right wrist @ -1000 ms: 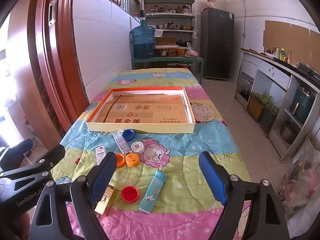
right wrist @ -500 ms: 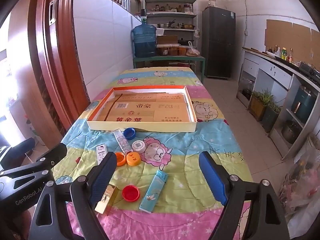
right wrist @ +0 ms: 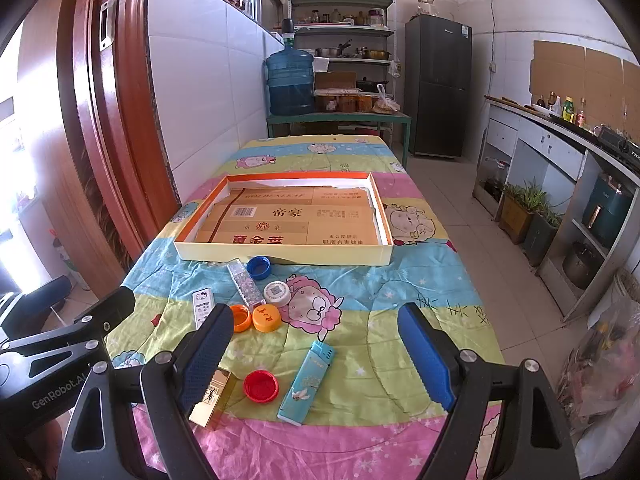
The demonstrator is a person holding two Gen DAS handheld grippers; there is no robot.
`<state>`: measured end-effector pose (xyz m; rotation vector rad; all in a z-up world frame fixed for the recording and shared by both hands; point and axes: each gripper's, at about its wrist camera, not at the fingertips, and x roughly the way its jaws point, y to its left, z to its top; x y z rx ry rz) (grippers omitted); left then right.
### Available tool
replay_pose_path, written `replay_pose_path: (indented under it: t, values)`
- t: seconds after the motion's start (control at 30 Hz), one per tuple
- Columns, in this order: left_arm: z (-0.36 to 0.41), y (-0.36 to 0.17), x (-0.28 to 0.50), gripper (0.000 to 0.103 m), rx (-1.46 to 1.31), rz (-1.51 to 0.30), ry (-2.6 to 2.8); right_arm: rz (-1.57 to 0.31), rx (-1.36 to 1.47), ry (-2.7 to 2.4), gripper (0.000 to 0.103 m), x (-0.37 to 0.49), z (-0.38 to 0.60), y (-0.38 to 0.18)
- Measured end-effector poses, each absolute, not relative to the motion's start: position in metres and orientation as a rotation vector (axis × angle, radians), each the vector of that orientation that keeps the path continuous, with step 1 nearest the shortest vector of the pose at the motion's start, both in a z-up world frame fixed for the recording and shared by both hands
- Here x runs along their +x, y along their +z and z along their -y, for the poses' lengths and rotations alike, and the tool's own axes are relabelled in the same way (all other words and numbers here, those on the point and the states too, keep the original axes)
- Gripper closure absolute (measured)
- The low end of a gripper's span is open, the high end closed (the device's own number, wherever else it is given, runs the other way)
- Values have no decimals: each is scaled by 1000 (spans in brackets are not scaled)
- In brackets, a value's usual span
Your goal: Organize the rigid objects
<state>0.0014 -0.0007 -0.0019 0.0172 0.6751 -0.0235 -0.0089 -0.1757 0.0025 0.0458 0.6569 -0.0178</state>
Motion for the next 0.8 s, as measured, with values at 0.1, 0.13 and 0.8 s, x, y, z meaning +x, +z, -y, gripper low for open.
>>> replay_pose_path:
  t: [0.1, 0.13, 0.8]
  values:
    - [1, -2, 2, 15, 17, -676, -25, -657, 47, -17, 19, -9, 175, 4]
    - [1, -2, 2, 15, 17, -676, -25, -657, 47, -17, 19, -9, 176, 4]
    - [3, -4, 0, 15, 17, -685, -27, -666, 51, -13, 19, -11, 180, -1]
